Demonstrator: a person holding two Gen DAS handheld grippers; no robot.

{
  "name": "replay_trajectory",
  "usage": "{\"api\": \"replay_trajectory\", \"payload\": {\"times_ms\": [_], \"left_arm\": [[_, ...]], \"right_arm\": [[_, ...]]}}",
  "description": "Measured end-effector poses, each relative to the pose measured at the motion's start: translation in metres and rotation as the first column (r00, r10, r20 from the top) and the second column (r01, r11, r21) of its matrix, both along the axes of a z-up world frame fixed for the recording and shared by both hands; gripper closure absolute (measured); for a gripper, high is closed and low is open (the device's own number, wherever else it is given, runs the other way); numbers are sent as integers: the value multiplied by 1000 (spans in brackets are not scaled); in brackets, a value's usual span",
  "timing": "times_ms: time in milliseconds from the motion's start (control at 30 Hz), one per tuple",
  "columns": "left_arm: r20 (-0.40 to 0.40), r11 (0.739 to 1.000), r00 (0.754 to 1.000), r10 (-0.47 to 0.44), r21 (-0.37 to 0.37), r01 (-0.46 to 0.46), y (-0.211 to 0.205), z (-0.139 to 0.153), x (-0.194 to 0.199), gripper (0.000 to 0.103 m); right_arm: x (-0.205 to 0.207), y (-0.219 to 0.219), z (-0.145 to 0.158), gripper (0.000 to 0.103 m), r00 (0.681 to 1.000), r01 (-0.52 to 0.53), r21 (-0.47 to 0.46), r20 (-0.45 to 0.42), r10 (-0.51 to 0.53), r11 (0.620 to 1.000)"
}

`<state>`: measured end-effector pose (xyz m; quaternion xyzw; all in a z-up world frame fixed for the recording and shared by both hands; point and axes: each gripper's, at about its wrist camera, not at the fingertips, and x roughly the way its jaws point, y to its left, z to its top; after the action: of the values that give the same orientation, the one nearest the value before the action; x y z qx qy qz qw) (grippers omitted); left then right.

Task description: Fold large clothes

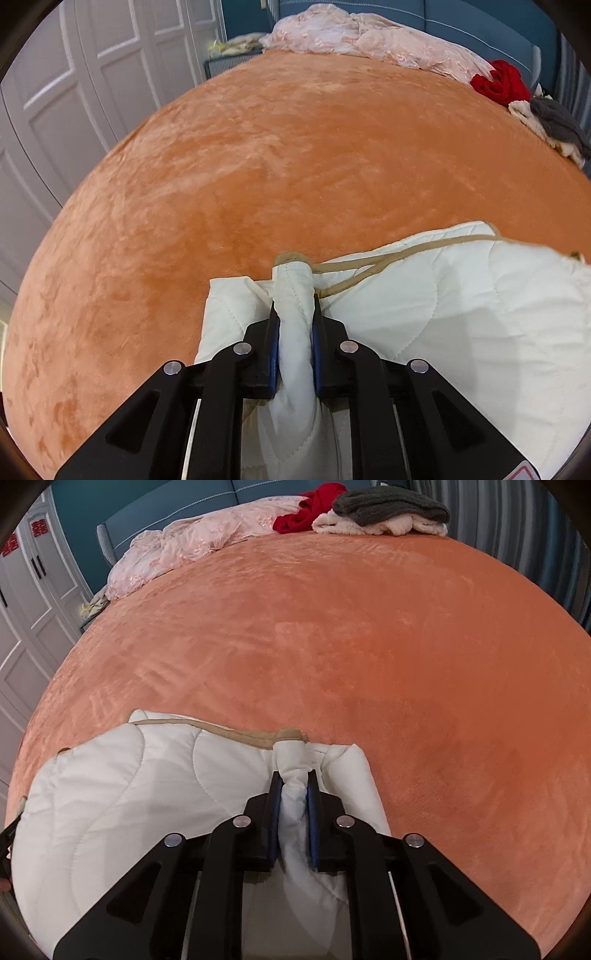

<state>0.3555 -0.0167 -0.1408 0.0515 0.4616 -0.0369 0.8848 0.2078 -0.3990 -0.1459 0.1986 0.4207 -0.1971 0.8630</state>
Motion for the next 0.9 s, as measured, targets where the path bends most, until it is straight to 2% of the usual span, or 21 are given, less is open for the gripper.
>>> {"api": "replay_trajectory", "payload": {"times_ms": [100,200,267,300,333,367,433,467,567,633,667,733,800,900], "left_arm": [[25,1000,1000,8,17,-9,-2,-2,-2,91],[15,1000,1000,10,2,-10,1,3,-1,86],[1,1000,1000,27,-5,-27,9,18,-2,77],[6,999,999,43,-10,-43,14,28,-4,72],[28,998,998,63,-28,-62,20,43,-10,72],[54,996,996,68,-54,-65,23,57,-17,72],[94,994,994,51,-97,-42,17,82,-26,72],[106,993,994,37,-112,-25,11,91,-29,72],[125,985,989,-73,-149,92,-35,110,-37,72],[118,974,983,-141,-160,159,-63,110,-39,72],[95,967,979,-182,-161,196,-81,102,-38,72],[41,961,973,-226,-156,229,-105,83,-34,72],[-18,955,967,-256,-160,250,-122,59,-29,72],[-45,958,963,-265,-125,258,-135,27,-27,72]], "right_arm": [[4,3,-1,91,1000,-1,-25,3,1,1000],[5,-1,4,88,1000,-2,-4,3,2,1000],[-2,-6,21,70,999,49,-15,-4,-49,999],[-10,-7,33,53,995,99,-39,16,-98,994],[-25,-6,52,46,986,146,-52,90,-141,988],[-32,-3,62,46,980,157,-48,135,-149,986],[-35,7,79,46,975,122,-7,189,-119,992],[-29,19,86,46,977,72,12,201,-73,997],[2,66,94,53,980,-108,-23,168,110,994],[21,97,91,64,967,-210,-51,139,215,976],[32,112,85,68,959,-255,-61,115,261,965],[49,131,70,82,948,-306,-60,72,310,950],[60,139,56,89,943,-328,-46,39,330,944],[69,140,29,90,940,-342,-34,-19,342,939]]}}
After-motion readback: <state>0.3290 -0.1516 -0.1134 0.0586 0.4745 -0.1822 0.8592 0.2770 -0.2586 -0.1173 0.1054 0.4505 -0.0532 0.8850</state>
